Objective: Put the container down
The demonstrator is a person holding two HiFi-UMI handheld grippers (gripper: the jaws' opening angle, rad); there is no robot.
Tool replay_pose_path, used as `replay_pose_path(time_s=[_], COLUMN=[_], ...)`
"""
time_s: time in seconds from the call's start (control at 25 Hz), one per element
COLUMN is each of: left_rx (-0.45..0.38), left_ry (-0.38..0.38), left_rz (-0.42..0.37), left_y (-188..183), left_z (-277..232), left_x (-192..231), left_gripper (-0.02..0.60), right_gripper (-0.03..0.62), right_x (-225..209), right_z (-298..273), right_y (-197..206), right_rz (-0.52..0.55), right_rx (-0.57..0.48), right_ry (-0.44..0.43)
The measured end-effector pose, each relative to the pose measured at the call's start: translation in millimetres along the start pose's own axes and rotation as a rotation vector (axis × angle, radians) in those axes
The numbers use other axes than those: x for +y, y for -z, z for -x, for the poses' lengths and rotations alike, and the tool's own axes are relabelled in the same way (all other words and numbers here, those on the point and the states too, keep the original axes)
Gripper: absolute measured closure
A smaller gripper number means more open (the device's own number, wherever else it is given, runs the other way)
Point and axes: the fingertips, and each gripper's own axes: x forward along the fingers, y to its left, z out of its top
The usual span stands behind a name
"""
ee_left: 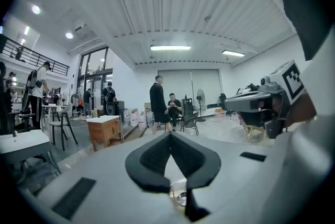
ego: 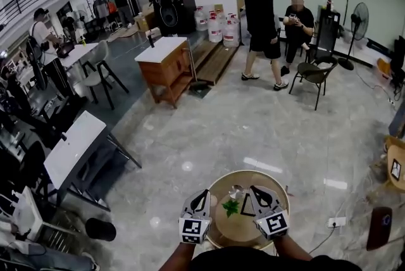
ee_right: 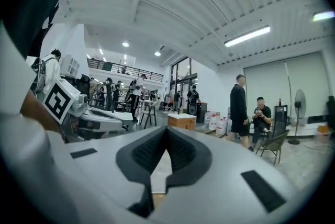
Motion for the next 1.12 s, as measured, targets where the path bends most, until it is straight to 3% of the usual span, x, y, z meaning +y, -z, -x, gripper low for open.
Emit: replay_pose_path(time_s=[0.44, 1.12], left_rx=[-0.027, -0.039], left_ry=[-0.039, 0.028], left_rz=[0.026, 0.009], left_y=[-17.3, -25.0], left_z=[-8.5, -17.2], left_x=[7.8, -5.3], left_gripper=[0.588, 0.588], right_gripper=[0.595, 0.595], right_x=[-48.6, -54.6], right_z=[16.2, 15.4], right_y=[-10.9, -23.8], right_rz=[0.063, 0.068], right_rx=[0.000, -0.020], right_ry=[0.127, 0.155])
